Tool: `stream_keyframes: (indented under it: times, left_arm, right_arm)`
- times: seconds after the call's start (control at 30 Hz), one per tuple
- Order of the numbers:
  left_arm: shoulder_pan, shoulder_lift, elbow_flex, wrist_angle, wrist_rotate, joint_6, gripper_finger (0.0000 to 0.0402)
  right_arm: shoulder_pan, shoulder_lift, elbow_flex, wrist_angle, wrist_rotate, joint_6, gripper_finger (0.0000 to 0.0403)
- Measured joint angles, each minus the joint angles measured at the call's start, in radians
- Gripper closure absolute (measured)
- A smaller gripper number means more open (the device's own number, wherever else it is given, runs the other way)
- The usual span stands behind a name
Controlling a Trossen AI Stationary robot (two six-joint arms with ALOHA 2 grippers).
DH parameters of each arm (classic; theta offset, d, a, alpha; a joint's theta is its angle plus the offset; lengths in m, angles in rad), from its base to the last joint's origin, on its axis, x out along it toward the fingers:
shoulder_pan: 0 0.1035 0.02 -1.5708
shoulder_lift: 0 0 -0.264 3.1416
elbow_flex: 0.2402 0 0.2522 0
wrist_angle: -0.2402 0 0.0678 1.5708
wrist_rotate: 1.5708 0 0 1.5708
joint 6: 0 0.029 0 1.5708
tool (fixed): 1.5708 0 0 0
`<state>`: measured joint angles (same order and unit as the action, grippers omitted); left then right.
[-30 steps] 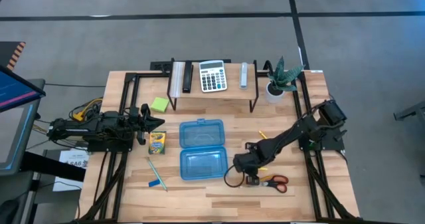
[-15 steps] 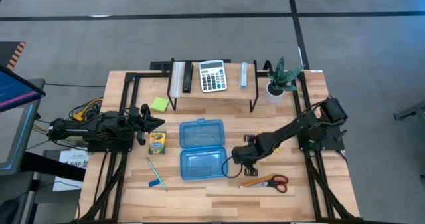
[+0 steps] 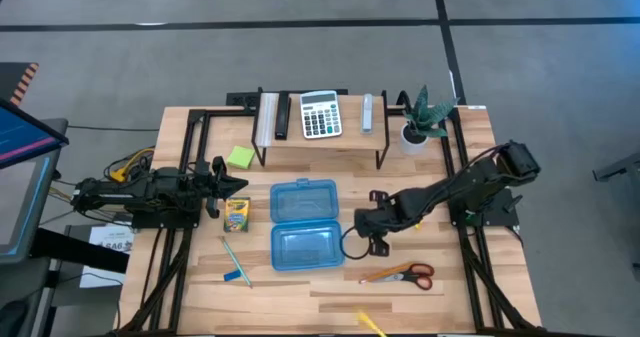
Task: Pack school essentials
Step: Put the yellow pen into the blue supply box
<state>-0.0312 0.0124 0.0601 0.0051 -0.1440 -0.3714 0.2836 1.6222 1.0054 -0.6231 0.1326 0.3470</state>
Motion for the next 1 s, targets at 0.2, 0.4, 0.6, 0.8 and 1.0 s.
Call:
stream_keyframes:
  times: [0.2,0.4,0.6,0.8,1.0]
  left_arm:
    - [0.0,0.0,0.0,0.0,0.001,0.0,0.0401]
    - [0.0,0.0,0.0,0.0,0.001,0.0,0.0401]
    - [0.0,0.0,0.0,0.0,0.007,-0.007,0.0401]
    - [0.0,0.0,0.0,0.0,0.044,-0.005,0.0401]
    - [0.0,0.0,0.0,0.005,0.033,0.018,0.0401]
  right_arm:
    - [0.008,0.003,0.0,-0.044,0.002,0.02,0.0383]
    - [0.031,-0.025,0.001,-0.101,0.007,0.045,0.0388]
    - [0.105,-0.125,0.001,-0.086,0.009,0.072,0.0384]
    - [0.272,-0.197,0.003,0.107,0.0,0.122,0.0371]
    - [0.413,-0.132,0.004,0.304,-0.013,0.164,0.0337]
